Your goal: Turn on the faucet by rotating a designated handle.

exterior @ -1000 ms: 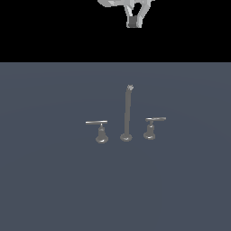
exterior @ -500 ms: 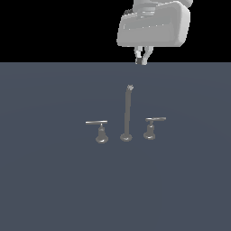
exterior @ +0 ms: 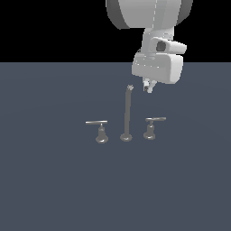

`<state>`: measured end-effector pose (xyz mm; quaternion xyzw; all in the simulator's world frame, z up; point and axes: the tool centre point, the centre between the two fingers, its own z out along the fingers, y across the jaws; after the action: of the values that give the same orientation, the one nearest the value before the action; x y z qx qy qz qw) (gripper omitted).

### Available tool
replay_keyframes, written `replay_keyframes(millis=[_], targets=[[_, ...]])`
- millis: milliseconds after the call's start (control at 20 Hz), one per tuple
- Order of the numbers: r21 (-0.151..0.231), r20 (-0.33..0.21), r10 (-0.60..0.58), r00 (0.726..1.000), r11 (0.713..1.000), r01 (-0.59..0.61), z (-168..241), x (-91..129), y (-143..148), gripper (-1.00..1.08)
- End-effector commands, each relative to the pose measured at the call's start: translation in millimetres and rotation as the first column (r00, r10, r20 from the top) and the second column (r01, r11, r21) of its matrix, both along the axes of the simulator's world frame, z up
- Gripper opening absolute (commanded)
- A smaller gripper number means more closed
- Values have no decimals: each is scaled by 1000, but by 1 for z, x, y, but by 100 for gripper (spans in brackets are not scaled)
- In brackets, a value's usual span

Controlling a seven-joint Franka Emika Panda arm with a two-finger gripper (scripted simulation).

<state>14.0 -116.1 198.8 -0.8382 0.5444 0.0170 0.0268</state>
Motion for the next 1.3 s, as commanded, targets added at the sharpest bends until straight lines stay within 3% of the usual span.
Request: replay_keyframes(millis=[0,600,1100,1250], targets=[[-13,-2,-69,998,998,69,-24,7,-11,-100],[-57,-2,-267,964,962,266,-100,18,-44,-100],[-63,-1,-289,957,955,289,-110,18,-48,-100],[-63,-1,-289,957,955,289,-110,8,-56,-100]])
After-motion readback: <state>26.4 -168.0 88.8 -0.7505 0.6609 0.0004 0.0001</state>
